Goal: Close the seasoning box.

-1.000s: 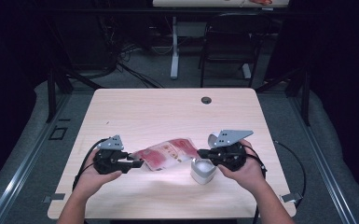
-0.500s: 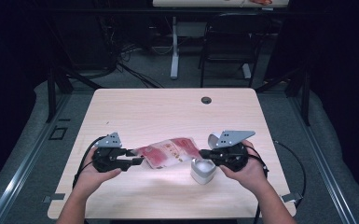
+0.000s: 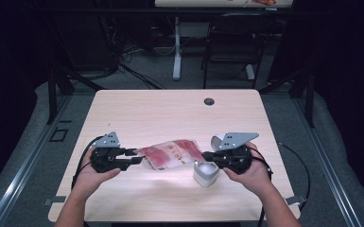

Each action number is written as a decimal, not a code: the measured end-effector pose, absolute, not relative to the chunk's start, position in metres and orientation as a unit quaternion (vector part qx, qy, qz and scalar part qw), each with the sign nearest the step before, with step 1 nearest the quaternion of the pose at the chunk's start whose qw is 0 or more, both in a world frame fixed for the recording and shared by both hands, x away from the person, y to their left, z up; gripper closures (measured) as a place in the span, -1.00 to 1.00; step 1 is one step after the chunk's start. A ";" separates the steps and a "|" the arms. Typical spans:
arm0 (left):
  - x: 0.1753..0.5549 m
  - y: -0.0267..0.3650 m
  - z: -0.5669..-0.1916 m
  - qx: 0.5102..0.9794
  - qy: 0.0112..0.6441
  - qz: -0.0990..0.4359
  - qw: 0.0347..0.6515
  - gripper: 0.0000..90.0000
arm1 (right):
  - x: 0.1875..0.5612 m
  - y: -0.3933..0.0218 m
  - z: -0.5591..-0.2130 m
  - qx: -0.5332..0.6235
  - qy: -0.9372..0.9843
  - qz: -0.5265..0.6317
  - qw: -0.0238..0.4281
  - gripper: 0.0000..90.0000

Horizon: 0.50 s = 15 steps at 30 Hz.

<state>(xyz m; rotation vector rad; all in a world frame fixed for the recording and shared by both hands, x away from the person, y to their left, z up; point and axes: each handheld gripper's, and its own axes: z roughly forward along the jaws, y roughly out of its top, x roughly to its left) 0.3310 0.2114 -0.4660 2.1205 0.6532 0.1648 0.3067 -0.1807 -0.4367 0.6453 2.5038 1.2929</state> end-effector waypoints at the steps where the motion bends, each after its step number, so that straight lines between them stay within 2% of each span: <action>1: 0.331 0.211 -0.466 0.855 0.263 0.066 0.442 0.43 | 0.307 -0.181 -0.437 0.222 0.859 0.445 0.124 1.00; 8: 0.328 0.212 -0.463 0.862 0.254 0.069 0.434 0.58 | 0.308 -0.181 -0.436 0.223 0.858 0.445 0.126 1.00; 15: 0.326 0.214 -0.466 0.869 0.248 0.061 0.424 0.62 | 0.310 -0.177 -0.433 0.226 0.858 0.442 0.133 1.00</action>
